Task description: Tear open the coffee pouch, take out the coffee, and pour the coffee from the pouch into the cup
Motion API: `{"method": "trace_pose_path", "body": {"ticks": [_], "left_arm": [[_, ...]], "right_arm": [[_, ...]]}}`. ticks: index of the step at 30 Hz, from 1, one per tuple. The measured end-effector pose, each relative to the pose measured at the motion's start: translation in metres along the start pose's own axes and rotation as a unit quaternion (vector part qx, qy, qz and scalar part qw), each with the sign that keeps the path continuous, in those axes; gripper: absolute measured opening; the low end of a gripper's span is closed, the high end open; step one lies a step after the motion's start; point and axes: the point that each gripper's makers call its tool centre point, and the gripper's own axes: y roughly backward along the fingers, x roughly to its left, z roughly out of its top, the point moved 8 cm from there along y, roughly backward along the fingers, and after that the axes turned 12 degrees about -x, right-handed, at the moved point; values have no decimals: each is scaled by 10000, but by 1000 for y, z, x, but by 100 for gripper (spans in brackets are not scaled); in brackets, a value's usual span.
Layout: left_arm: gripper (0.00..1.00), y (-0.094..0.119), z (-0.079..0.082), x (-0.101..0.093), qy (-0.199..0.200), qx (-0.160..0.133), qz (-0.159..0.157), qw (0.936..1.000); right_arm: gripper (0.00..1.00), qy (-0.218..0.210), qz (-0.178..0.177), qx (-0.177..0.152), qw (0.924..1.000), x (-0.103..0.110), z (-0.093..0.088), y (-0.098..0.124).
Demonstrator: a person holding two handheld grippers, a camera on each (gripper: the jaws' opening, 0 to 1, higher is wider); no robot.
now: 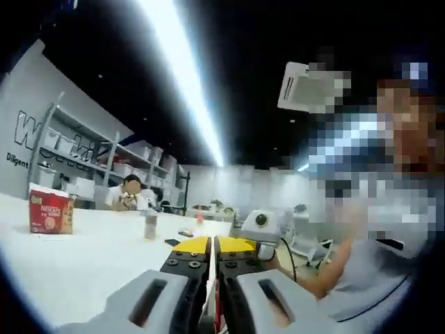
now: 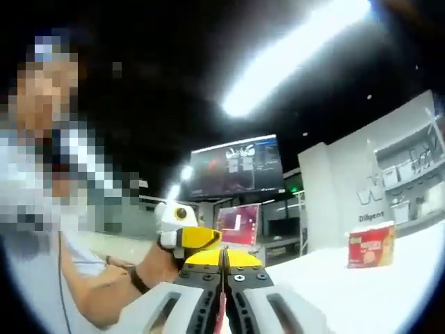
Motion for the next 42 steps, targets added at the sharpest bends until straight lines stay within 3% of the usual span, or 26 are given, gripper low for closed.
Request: {"method": "trace_pose_path", "body": {"ticks": [3,11,18,24,29,35,42], "left_arm": [[8,-5,-5,-6,86,171,-327,9993],[8,-8,-8,-12,32,280,-530,9982],[13,-8,-13,-18,296,320,-888,9951],[5,-8,-14,-24,403,358,-1032,9932],[4,-3,-14,-32,541,492,-1248,9895],[3,-3,-13,-33,609,533,-1198,9895],[3,-5,-18,-33,682,667,-1171,9885]], "right_arm": [[1,-211,184,9,9996,5,0,-1],[1,-316,488,60,9983,6,3,0],[1,-342,741,-27,9967,7,8,5],[1,-340,878,45,9955,10,7,5],[1,-703,1120,154,9911,15,5,5],[3,-699,1348,-16,9884,14,3,5],[3,-567,1401,147,9884,16,3,9]]}}
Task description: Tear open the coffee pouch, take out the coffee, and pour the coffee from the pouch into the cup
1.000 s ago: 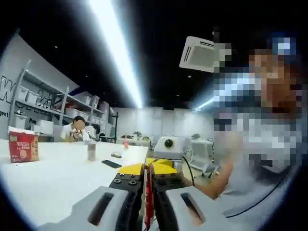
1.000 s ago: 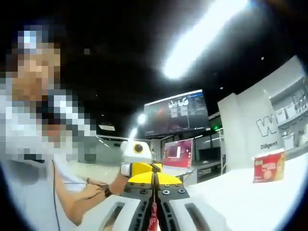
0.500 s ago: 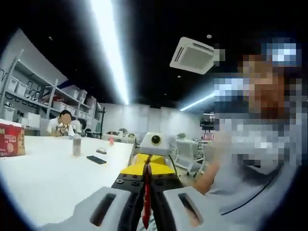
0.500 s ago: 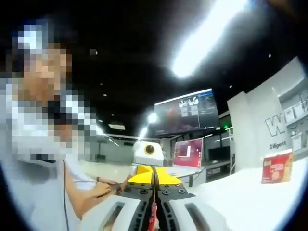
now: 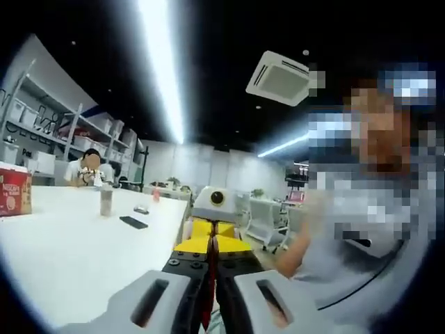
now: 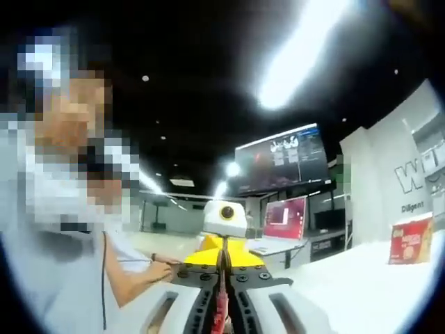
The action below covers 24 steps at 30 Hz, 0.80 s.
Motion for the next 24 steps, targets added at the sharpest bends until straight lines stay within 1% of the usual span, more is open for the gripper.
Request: {"method": "trace_pose_path", "body": {"ticks": [4,12,15,18,24], "left_arm": [[3,-1,-1,0,27,48,-2,10000],[3,-1,-3,0,89,85,-22,9999],[3,-1,-3,0,112,85,-26,9999],[3,-1,-3,1,127,70,-37,9999],[3,1,-2,2,130,88,-25,9999]], "right_arm": [[3,94,41,69,9999,2,0,2],[4,201,56,168,9996,8,-1,0],[5,224,64,211,9995,9,-3,-2],[5,197,73,280,9994,9,-6,-3],[5,139,72,271,9995,9,-6,-5]]}}
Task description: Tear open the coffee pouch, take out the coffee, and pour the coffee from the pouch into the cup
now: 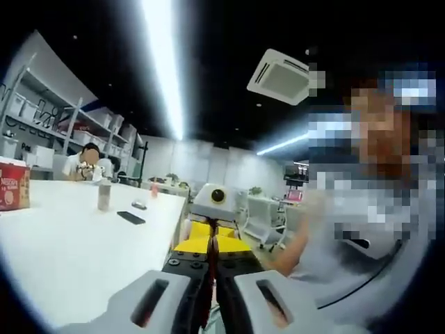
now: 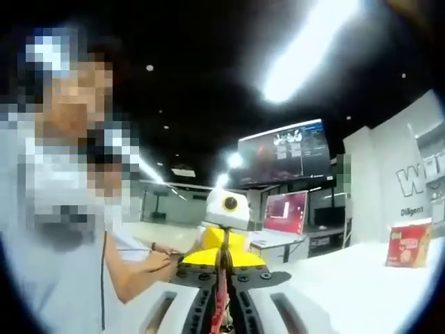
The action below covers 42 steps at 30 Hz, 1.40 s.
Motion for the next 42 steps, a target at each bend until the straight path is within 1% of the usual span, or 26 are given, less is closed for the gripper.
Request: {"method": "trace_pose_path", "body": {"ticks": [6,11,17,19,21,23,28,32,34,42], "left_arm": [[3,0,-1,1,-11,74,40,10000],[3,0,0,2,6,59,30,10000],[3,-1,-1,2,-4,58,33,10000],[4,-2,-2,3,-16,28,-33,10000],[4,-1,-4,2,-129,7,-135,9998],[6,-1,-5,0,-120,66,-176,9998],[9,0,-7,-3,-368,173,-176,9990],[4,0,-6,-3,-366,167,-166,9991],[4,0,-7,-3,-370,178,-167,9990],[4,0,-8,-5,-684,213,-238,9971]], "right_arm": [[5,26,-30,-41,10000,-2,1,2],[4,54,-27,-15,10000,-3,2,2],[2,-70,-109,52,9999,-5,3,4],[2,-114,-124,83,9998,-5,4,5],[2,-183,-111,147,9997,-6,4,6],[1,-179,-88,202,9996,-6,3,7],[1,-215,-59,204,9995,-7,2,7],[1,-203,-47,233,9995,-7,1,9],[1,-200,-44,246,9995,-7,1,9],[2,-282,9,241,9993,-5,0,10]]}}
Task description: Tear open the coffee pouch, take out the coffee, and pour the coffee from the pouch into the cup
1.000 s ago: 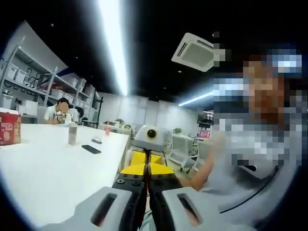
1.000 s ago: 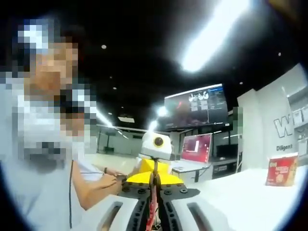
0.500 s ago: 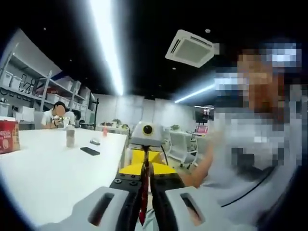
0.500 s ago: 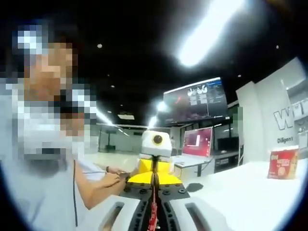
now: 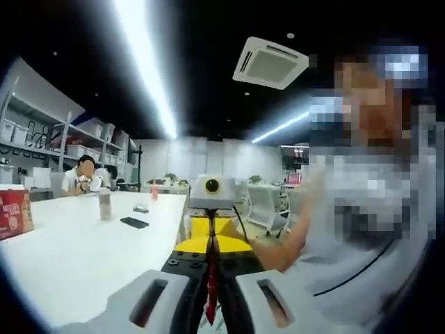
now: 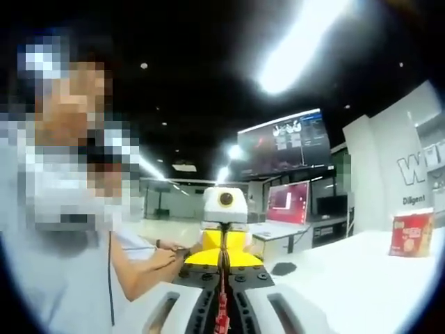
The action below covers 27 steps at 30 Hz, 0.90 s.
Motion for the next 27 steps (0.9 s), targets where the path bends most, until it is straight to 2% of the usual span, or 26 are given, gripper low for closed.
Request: {"method": "trace_pose_path", "body": {"ticks": [3,7,10,12,14,16,17,19,23,24,26,27], "left_arm": [[3,-1,1,-3,-199,30,11,9998],[3,-4,5,-4,-481,-96,36,9988],[3,-5,10,-7,-1009,-181,86,9947],[3,-9,13,-13,-1801,-42,250,9833],[2,-13,13,-15,-2471,157,451,9678],[2,-16,13,-19,-3120,395,527,9478],[2,-18,13,-23,-3545,466,493,9326],[2,-21,12,-31,-4371,606,423,8964],[2,-23,9,-36,-5109,905,475,8535],[2,-22,9,-35,-5294,1076,613,8393],[2,-24,11,-36,-5522,1235,675,8218],[2,-25,12,-36,-5627,1336,762,8122]], "right_arm": [[2,-71,12,-26,10000,0,0,1],[2,-392,-25,-300,9988,0,2,1],[1,-1087,-140,-621,9920,-2,4,1],[1,-1575,-162,-729,9847,-6,4,4],[1,-1718,-212,-775,9818,-10,4,6],[1,-1909,-204,-803,9781,-13,3,8],[1,-2037,-162,-850,9752,-13,2,8],[1,-2294,-77,-945,9687,-13,2,8],[1,-2680,-31,-1077,9574,-15,-3,7],[1,-2705,-34,-1091,9565,-15,-4,7],[1,-2754,-38,-1121,9548,-15,-4,6],[1,-2951,-54,-1292,9467,-9,-9,-4]]}}
